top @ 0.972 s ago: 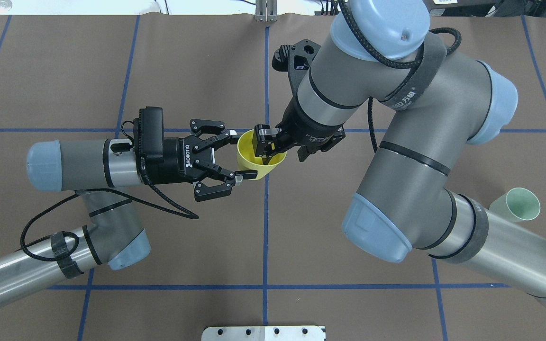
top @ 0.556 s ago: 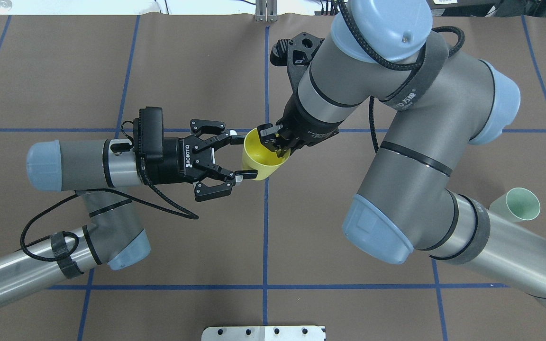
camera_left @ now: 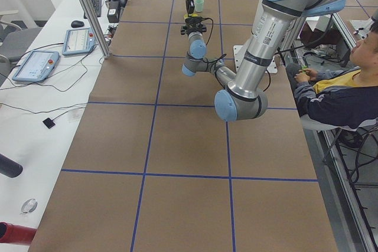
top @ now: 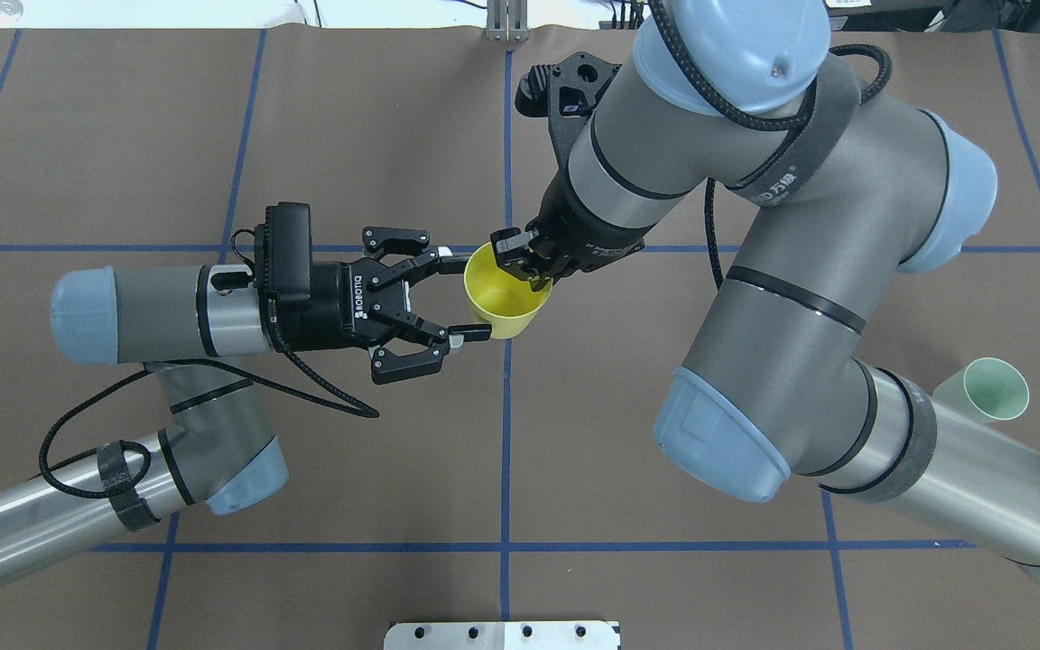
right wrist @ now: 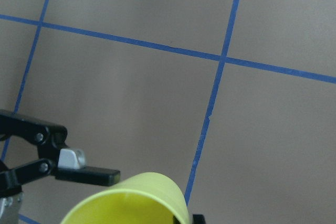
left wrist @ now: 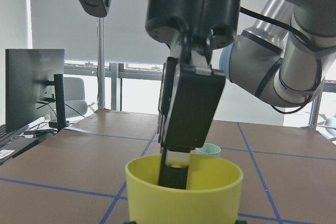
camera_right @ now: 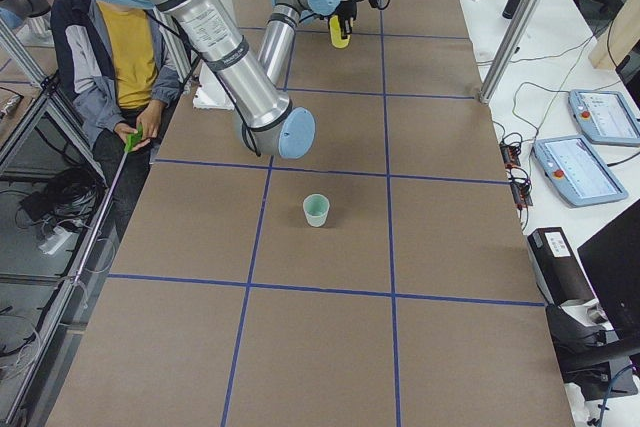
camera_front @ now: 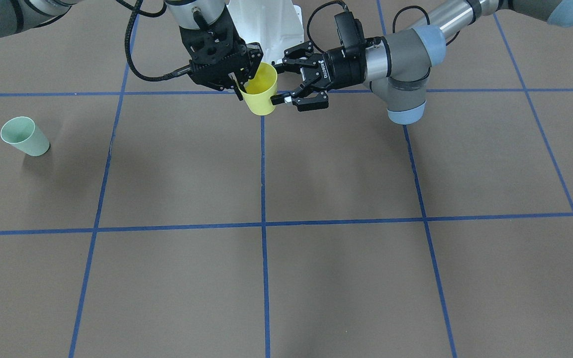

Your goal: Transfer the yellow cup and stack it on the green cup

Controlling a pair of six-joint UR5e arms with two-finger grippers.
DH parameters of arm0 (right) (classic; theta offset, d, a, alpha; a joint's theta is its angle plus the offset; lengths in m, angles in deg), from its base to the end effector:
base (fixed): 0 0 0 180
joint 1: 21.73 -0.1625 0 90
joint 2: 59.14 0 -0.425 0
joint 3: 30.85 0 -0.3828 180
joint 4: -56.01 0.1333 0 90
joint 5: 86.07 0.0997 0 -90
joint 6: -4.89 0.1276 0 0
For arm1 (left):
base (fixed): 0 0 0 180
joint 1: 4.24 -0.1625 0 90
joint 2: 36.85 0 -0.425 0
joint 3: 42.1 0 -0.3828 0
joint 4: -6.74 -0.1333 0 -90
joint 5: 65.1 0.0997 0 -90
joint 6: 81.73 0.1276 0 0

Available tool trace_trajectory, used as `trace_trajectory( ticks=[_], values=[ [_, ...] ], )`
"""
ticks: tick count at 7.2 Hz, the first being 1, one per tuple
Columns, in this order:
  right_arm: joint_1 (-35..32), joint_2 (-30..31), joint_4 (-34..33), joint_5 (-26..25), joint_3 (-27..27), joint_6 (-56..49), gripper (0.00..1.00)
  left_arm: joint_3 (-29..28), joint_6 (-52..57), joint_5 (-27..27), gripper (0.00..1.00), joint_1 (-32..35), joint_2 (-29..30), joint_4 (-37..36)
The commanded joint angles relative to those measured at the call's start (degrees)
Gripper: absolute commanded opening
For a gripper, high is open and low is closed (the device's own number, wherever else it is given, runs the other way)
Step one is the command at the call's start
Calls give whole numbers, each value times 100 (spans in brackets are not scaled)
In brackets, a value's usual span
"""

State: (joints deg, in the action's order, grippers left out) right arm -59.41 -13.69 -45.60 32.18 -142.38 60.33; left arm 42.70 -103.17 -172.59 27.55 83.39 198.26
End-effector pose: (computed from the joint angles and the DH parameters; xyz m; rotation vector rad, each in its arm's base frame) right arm -0.4325 -0.4261 0.0996 0.1809 -1.0191 -0.1847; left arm 0.4593 -0.3964 0.2151 1.6204 1.5787 0.6874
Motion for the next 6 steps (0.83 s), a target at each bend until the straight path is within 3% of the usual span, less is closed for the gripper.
trace_trajectory(
  ticks=[1,4,6],
  values=[
    [-204,43,0,5,0,11,0,-7,-10,0,100,2,-18,0],
    [-949,481,-43,14,0,2,0,-8,-62,183,100,63,-71,-79],
    [-1512,771,-52,32,-9,-76,0,36,-80,202,100,255,-359,-909]
  ],
)
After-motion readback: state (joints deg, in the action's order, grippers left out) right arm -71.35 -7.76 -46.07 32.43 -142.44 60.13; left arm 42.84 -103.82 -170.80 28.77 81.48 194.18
